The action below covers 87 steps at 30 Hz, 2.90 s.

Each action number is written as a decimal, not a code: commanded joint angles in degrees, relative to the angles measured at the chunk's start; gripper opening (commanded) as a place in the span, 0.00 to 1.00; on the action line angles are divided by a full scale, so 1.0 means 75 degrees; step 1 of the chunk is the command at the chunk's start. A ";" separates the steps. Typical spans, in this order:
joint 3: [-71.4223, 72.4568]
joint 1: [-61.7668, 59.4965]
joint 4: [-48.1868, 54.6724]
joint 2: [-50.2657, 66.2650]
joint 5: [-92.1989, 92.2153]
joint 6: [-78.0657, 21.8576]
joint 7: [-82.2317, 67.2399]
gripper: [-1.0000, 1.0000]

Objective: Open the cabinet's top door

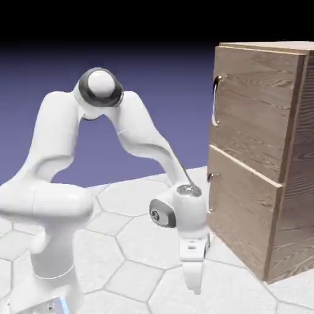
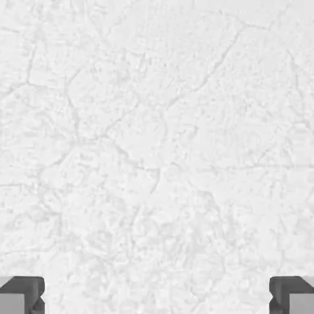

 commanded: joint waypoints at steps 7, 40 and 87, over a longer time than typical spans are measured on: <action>-0.1690 0.1644 0.0317 0.1939 0.2047 -0.0412 -0.0782 0.50; -0.6617 0.5786 0.0841 0.7234 0.8746 -0.3167 -0.4024 0.00; -1.1162 0.2175 0.0771 -0.0676 0.0494 -1.6011 -1.2124 0.00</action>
